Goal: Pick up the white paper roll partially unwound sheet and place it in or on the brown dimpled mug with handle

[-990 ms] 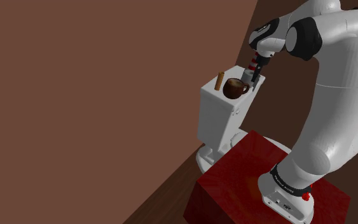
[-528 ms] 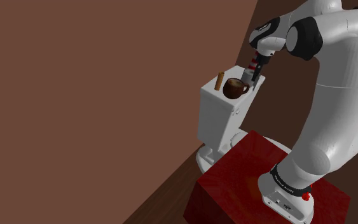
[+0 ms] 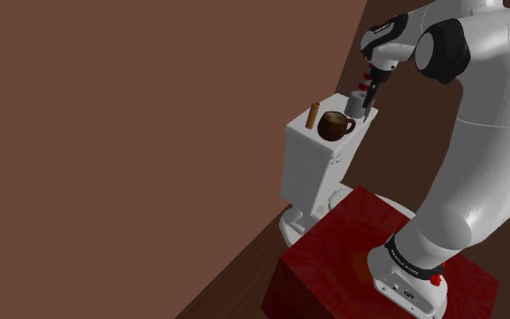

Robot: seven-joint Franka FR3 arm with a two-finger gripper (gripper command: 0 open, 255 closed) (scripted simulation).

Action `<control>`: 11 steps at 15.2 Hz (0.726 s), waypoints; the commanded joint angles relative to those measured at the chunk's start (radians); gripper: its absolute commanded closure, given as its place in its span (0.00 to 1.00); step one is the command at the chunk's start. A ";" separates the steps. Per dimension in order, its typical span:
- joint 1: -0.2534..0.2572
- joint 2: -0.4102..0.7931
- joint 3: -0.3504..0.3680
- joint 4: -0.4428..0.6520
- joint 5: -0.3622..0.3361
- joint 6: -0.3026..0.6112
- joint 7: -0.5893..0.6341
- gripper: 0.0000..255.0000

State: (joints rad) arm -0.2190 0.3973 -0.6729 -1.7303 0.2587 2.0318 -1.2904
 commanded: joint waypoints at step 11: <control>0.006 -0.046 -0.019 0.107 -0.038 -0.142 0.027 1.00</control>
State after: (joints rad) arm -0.2092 0.3497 -0.6907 -1.6384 0.2198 1.9031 -1.2625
